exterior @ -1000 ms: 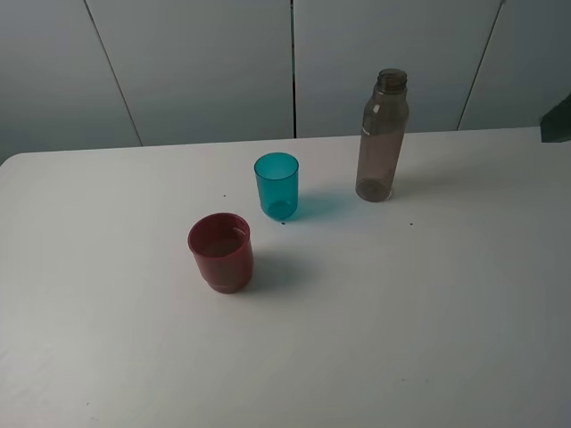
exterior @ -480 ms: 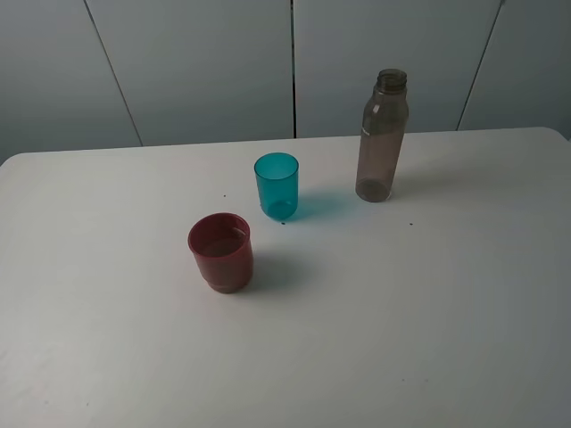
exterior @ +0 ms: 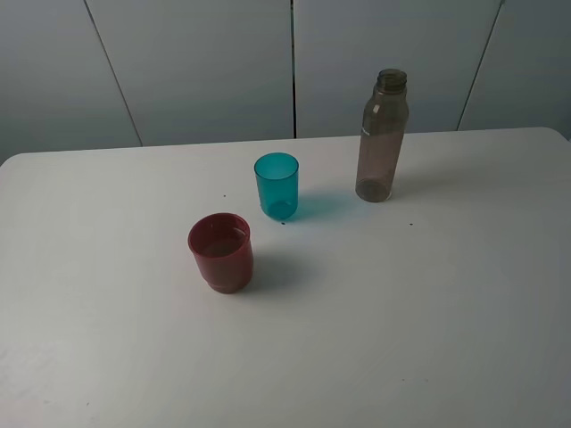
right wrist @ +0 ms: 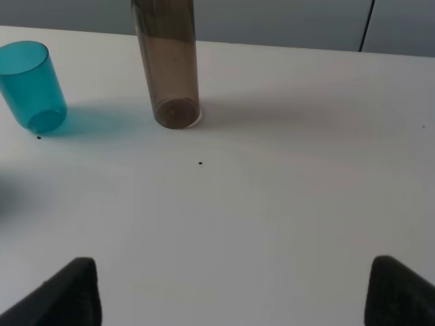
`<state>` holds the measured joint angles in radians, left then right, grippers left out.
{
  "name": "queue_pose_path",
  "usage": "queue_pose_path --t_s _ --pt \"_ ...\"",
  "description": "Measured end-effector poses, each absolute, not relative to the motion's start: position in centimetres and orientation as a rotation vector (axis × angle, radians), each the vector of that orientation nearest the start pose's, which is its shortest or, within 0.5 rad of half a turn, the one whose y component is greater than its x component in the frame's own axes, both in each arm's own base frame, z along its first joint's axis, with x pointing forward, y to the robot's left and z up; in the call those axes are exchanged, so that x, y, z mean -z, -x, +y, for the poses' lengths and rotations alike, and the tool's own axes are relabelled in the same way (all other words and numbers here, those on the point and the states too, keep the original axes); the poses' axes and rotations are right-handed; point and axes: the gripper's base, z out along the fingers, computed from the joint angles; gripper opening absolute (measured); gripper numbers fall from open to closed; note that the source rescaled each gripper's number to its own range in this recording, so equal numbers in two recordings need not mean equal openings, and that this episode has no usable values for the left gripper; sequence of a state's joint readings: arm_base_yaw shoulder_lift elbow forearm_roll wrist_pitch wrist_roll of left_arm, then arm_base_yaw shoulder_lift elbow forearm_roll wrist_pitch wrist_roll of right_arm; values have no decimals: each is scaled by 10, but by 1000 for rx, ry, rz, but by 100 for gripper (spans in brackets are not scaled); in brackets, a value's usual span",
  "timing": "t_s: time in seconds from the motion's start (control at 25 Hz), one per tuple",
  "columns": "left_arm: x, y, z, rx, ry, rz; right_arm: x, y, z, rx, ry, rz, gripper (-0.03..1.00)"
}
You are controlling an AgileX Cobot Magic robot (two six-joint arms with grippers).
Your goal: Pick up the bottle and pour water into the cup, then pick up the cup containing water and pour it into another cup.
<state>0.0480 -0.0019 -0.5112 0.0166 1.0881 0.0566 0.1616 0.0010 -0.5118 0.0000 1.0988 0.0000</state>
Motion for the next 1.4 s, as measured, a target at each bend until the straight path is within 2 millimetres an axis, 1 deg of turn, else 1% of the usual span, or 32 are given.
queue_pose_path --t_s 0.12,0.36,1.4 --pt "-278 8 1 -85 -8 2060 -278 8 -1 -85 142 2065 48" --pt "-278 8 1 -85 -8 2060 -278 8 0 -6 10 2068 48" --pt "-278 8 1 -85 -8 2060 -278 8 1 -15 6 2068 48"
